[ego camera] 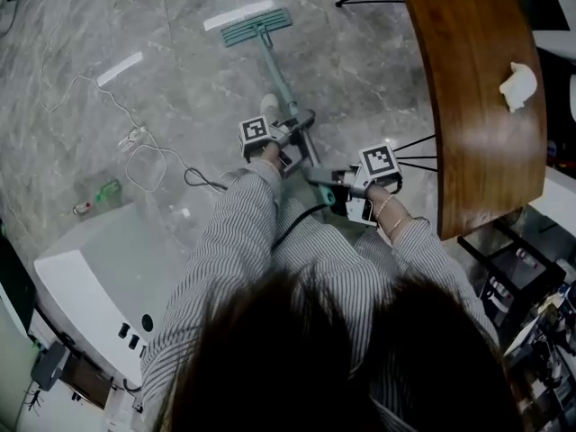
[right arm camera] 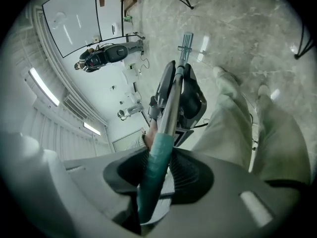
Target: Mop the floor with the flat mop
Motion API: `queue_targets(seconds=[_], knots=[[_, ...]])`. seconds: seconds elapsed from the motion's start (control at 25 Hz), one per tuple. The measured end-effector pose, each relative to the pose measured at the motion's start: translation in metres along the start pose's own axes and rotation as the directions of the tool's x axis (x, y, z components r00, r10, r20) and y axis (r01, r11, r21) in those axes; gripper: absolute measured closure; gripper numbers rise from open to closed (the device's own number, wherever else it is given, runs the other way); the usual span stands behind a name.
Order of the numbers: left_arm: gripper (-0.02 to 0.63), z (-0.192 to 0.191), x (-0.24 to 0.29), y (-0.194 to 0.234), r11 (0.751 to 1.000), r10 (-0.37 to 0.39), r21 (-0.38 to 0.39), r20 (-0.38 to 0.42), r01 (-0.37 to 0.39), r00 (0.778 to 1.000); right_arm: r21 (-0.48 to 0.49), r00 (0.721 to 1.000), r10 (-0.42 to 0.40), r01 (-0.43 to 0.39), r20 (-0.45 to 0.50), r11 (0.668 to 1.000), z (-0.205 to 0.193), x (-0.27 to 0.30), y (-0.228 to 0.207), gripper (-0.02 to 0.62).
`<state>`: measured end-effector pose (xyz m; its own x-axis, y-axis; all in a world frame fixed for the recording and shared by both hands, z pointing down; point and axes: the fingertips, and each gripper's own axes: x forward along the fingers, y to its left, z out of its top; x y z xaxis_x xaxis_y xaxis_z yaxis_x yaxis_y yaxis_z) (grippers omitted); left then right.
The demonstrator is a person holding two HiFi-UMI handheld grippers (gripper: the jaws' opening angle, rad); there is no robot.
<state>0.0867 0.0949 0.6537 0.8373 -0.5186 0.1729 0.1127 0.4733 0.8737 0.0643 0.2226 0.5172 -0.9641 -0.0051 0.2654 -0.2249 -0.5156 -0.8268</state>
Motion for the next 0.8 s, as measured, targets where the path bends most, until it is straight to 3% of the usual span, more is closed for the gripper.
queue_targets(seconds=[0.12, 0.24, 0.52, 0.8], knots=[[0.474, -0.048, -0.012, 0.002, 0.998, -0.049, -0.047, -0.003, 0.049, 0.999, 0.001, 0.999, -0.027, 0.027, -0.044, 1.0, -0.039, -0.012, -0.021, 0.464], [0.491, -0.069, -0.024, 0.007, 0.99, -0.102, -0.093, 0.023, 0.103, 0.995, 0.005, 0.997, -0.027, 0.027, -0.068, 1.0, -0.064, -0.015, -0.028, 0.465], [0.491, -0.099, -0.04, 0.018, 0.994, -0.066, -0.093, -0.028, 0.064, 0.997, 0.034, 0.998, 0.017, -0.015, -0.052, 0.999, -0.094, -0.018, -0.037, 0.465], [0.491, -0.101, -0.048, 0.021, 0.995, -0.055, -0.086, -0.051, 0.051, 0.997, 0.054, 0.999, 0.049, -0.048, -0.02, 0.997, -0.1, -0.012, -0.038, 0.465]])
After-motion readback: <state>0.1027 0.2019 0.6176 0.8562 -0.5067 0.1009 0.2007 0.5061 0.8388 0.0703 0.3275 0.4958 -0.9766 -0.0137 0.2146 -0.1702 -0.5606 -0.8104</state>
